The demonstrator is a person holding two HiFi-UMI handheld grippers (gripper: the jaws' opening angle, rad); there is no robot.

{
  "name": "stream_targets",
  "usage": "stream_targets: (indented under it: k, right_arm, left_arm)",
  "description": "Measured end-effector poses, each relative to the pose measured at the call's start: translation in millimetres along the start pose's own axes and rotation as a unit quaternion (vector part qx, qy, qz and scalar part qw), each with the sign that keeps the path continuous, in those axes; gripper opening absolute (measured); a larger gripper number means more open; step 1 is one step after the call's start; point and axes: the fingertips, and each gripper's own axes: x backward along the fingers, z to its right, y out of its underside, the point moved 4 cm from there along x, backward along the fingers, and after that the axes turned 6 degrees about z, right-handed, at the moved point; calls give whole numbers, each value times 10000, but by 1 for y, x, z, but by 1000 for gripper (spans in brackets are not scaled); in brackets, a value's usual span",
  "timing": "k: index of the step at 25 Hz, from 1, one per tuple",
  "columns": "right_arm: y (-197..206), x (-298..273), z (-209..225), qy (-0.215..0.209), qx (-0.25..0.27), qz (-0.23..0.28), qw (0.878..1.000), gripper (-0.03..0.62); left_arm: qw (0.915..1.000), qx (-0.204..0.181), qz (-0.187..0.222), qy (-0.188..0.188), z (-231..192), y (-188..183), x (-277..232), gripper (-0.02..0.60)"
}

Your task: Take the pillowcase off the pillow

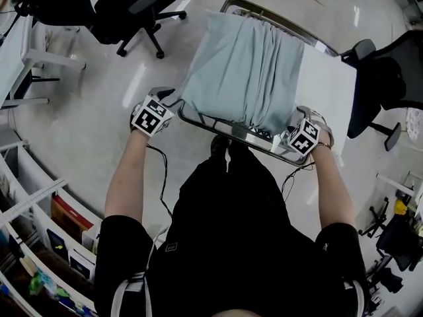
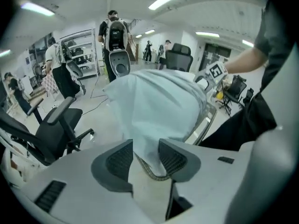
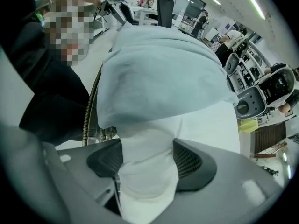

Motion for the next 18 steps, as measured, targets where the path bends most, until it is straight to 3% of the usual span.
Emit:
stream_targets:
  k: [2,7,13,15,18]
  right_arm:
    - [-1,8,9,-167,-151,65,9997,342]
    - [-6,19,20,-656,-72,132,9977,368]
    - [-8,33,46,-952,-234,314,9947,414]
    - [-5,30,50,-1110,-369,339,9926,427]
    - [-5,24,54,-1320,-399,354,9898,439]
  left_arm:
    - [9997,129,190,47,-8,-18,-5,171]
    - [9999,-136,-4,89,-21,-48,-50,176]
    - [9903,-869,-934,553,-24,-60,-116,260]
    - [9874,-854,-1124,717,-28,-57,-126,285]
    - [9922,-523,-890,704,-49,-57,-111,284]
